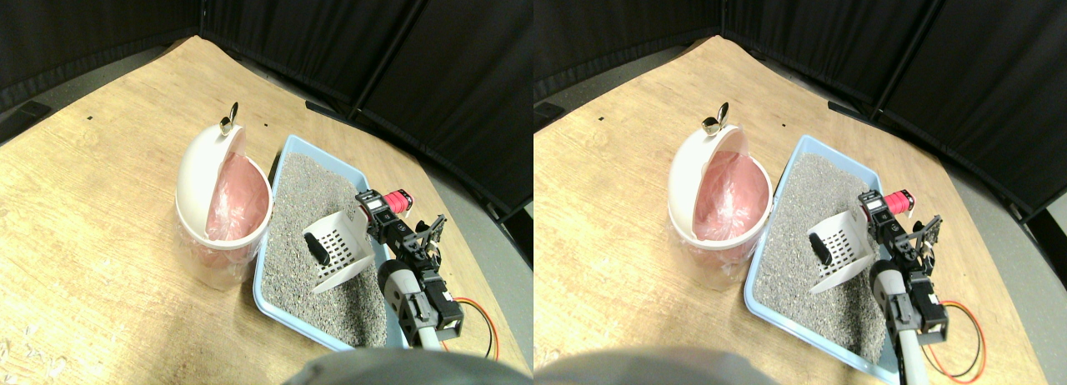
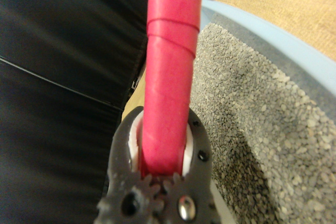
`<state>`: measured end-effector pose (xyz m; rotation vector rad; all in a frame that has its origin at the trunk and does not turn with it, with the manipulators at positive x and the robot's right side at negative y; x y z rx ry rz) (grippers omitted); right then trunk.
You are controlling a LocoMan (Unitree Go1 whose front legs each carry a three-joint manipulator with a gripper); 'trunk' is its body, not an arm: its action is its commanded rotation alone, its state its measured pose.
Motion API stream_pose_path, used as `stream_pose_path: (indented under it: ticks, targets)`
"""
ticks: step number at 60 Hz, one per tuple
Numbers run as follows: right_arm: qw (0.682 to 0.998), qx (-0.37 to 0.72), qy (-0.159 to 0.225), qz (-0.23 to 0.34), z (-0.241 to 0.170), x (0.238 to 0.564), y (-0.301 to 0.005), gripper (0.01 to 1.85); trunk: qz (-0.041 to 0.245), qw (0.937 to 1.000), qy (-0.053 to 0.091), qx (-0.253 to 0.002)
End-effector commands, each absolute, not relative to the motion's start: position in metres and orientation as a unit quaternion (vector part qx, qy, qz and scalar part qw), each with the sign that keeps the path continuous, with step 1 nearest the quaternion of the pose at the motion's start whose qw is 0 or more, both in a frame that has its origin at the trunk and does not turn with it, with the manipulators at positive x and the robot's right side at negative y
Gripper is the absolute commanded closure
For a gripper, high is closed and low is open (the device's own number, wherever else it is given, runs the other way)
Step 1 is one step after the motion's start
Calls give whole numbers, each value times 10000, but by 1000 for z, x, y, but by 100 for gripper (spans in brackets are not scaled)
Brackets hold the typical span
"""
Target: Scoop (unimanual)
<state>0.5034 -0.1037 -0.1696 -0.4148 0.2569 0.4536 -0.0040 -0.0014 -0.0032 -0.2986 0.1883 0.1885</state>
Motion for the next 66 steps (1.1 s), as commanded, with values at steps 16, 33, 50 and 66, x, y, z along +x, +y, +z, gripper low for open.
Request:
stream_pose_path:
  ticks: [16, 33, 50, 66]
  targets:
    - [9754, -19, 995, 1966, -142, 519, -124, 180, 992, 9806, 840, -1464]
    - [9823, 1050, 722, 1371, -140, 524, -143, 180, 1003, 9818, 727, -1437]
    - [9770, 1445, 119, 1561, -141, 519, -163, 180, 946, 9846, 632, -1327]
    - [9554, 2431, -346, 1641, -127, 521, -171, 180, 931, 9866, 499, -1241]
